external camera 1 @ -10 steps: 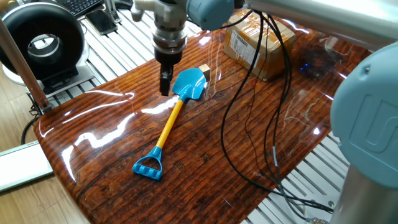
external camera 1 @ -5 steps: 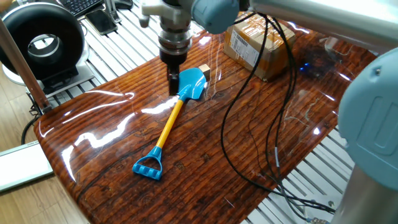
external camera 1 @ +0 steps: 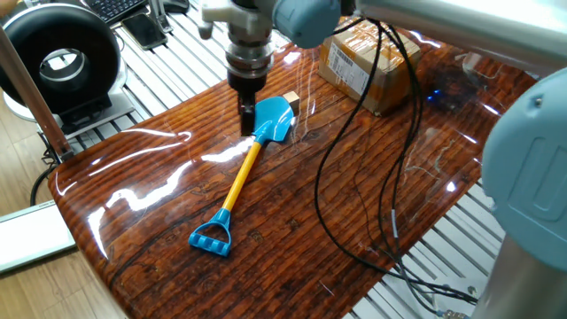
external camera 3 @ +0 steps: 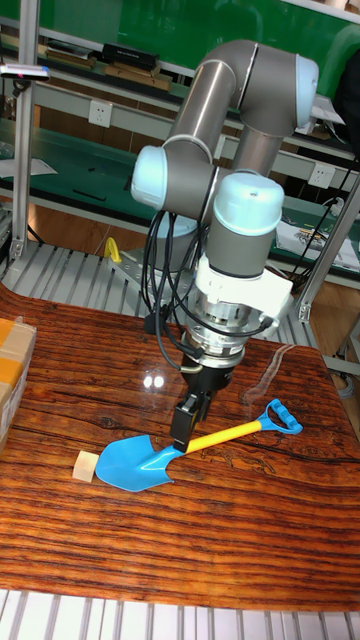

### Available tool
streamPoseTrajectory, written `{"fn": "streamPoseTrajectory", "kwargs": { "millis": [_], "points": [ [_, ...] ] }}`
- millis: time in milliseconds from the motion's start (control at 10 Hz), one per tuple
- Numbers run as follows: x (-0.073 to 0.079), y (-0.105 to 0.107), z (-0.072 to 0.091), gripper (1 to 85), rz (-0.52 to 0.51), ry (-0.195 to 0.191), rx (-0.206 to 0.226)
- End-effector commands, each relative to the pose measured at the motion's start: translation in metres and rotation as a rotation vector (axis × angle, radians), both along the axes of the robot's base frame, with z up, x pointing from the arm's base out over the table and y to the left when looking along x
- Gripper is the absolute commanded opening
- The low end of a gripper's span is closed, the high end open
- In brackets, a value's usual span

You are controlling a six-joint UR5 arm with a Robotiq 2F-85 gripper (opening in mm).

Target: Use a shovel to scoop up an object

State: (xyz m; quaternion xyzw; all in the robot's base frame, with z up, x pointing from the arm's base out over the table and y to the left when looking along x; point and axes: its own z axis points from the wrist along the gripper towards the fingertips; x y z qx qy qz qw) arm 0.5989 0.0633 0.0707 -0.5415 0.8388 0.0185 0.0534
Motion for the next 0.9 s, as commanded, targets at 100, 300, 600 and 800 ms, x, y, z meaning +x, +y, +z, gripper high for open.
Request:
{"fn": "streamPoseTrajectory", "kwargs": {
  "millis": [100,300,600,800],
  "points": [
    [0.007,-0.002,0.001,73.7,0.159,-0.045,-0.038],
    [-0.002,0.011,0.0,73.7,0.221,-0.036,-0.041],
    [-0.011,0.03,0.003,73.7,0.337,-0.034,0.006],
    [-0.007,0.028,0.003,72.7,0.355,-0.051,-0.007]
  ]
}}
